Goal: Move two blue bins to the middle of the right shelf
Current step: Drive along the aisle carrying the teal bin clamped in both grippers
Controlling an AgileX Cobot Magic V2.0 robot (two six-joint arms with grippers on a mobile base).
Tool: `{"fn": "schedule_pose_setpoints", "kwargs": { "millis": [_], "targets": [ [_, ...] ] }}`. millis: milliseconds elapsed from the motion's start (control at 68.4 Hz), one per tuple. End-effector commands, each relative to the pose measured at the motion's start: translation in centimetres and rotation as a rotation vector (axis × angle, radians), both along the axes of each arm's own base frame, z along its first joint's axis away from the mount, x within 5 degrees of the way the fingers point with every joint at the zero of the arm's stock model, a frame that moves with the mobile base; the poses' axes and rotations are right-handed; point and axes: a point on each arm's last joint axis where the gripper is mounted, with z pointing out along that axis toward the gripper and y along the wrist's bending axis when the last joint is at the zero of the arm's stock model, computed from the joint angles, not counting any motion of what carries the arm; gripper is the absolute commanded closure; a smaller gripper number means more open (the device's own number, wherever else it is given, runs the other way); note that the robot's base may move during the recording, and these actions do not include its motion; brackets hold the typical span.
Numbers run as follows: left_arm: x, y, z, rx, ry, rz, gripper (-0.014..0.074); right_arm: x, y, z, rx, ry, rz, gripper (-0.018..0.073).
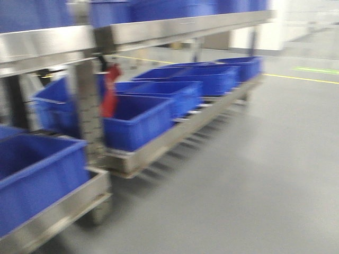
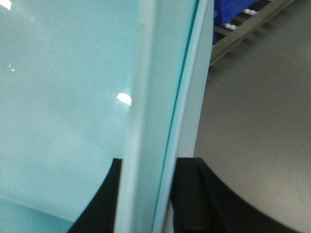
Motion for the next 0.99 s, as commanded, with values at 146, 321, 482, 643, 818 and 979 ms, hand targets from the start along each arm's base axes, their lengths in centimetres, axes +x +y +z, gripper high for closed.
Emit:
{"fn": "schedule_pose_setpoints", "kwargs": {
  "millis": [146, 321, 482, 643, 818, 979],
  "targets": [
    [-0.54, -0.08, 1.33, -0.036, -0.076, -0.018, 0.0707, -0.49, -0.35, 1.89, 0.043, -0.123, -0.013, 0.0713],
    [-0.54, -0.08, 1.33, -0.036, -0.076, -0.018, 0.0707, -0.49, -0.35, 1.89, 0.043, -0.123, -0.013, 0.0713],
    [-0.54, -0.08, 1.33, -0.036, -0.076, -0.018, 0.0707, -0.49, -0.35, 1.89, 0.043, -0.123, -0.013, 0.0713],
    [-0.54, -0.08, 1.33, -0.036, -0.076, -0.018, 0.0707, -0.49, -0.35, 1.89, 0.043, -0.123, -0.013, 0.0713],
    [-0.54, -0.08, 1.33, -0.036, -0.076, -0.018, 0.0707, -0.49, -0.35, 1.89, 0.043, -0.123, -0.013, 0.0713],
    [-0.54, -0.08, 1.33, -0.036, -0.076, -0.018, 0.0707, -0.49, -0.35, 1.89, 0.043, -0.123, -0.013, 0.0713]
  ]
}}
